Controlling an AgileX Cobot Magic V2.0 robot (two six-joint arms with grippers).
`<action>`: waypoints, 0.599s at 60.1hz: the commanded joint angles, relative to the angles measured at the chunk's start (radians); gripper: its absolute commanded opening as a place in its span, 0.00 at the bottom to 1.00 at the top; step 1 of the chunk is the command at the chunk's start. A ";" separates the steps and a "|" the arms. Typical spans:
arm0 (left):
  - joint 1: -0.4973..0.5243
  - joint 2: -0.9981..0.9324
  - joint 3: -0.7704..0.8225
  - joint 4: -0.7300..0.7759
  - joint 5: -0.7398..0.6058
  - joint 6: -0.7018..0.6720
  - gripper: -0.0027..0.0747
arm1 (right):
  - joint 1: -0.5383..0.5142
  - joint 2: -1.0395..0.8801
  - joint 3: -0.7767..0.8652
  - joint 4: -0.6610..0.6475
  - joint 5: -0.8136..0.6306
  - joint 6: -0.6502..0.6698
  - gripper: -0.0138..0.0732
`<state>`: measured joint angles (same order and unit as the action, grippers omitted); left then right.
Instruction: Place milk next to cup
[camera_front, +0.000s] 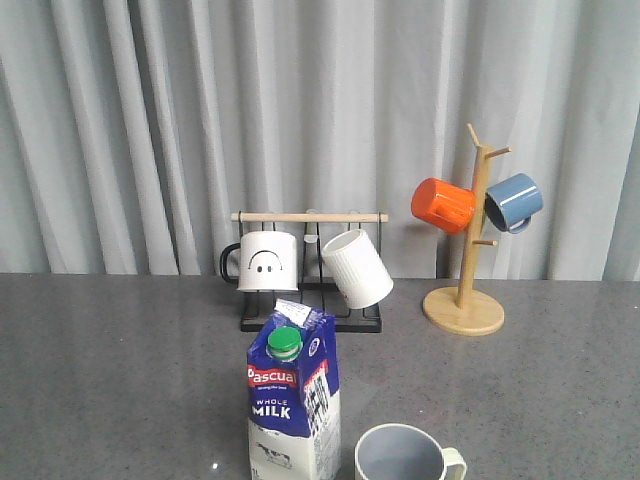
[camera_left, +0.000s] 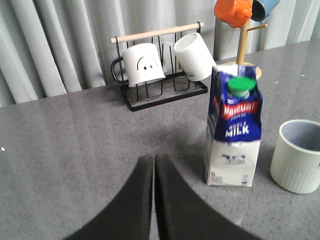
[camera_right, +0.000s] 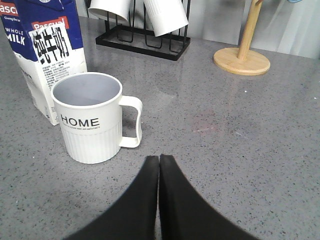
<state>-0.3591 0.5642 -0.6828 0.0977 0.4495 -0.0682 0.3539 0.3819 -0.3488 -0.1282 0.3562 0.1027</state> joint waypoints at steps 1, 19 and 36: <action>0.016 -0.111 0.207 -0.003 -0.279 -0.036 0.02 | -0.004 0.006 -0.030 -0.015 -0.069 0.002 0.15; 0.174 -0.492 0.648 -0.082 -0.463 -0.037 0.03 | -0.004 0.006 -0.030 -0.015 -0.069 0.002 0.15; 0.282 -0.590 0.734 -0.082 -0.439 -0.037 0.03 | -0.004 0.006 -0.030 -0.015 -0.069 0.001 0.15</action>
<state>-0.0828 -0.0114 0.0251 0.0266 0.0735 -0.0957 0.3539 0.3819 -0.3488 -0.1282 0.3571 0.1027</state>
